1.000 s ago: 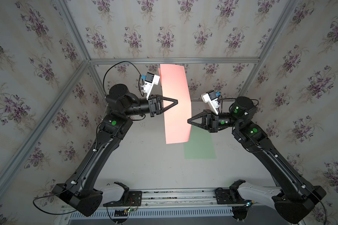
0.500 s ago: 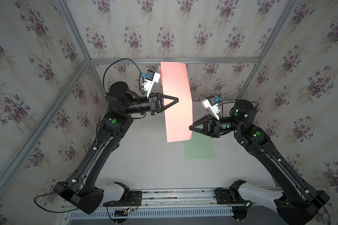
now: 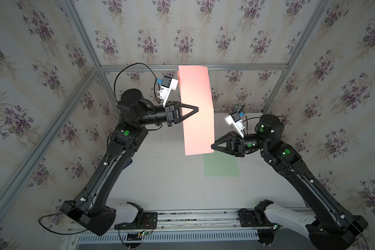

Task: Fold the rectangular paper in half along the long edge
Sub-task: Fold the paper, then place the paper at the center of the board.

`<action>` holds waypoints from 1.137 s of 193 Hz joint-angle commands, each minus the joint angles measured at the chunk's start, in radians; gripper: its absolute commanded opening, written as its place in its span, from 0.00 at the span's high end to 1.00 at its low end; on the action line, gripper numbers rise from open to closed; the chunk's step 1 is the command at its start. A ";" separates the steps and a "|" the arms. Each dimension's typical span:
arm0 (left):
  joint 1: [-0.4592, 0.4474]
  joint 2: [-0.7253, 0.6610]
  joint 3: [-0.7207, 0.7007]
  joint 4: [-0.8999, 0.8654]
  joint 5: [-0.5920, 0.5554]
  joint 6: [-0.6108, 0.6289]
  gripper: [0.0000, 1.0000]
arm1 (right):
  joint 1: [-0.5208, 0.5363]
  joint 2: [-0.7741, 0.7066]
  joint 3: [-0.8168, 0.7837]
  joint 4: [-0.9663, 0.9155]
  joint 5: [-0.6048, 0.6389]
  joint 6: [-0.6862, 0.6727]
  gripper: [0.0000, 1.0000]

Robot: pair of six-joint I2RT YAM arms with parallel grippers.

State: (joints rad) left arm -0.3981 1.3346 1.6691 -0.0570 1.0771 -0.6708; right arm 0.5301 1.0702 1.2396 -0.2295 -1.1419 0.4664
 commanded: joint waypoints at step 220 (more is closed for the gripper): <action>0.021 0.372 0.256 -1.234 -1.205 0.395 1.00 | -0.130 0.133 0.020 -0.364 1.043 -0.042 0.33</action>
State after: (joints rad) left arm -0.3767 1.6012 1.8839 -0.8070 0.4614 -0.3466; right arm 0.4026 1.1519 1.2598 -0.5476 -0.4595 0.3931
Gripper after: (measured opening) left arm 0.053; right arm 0.639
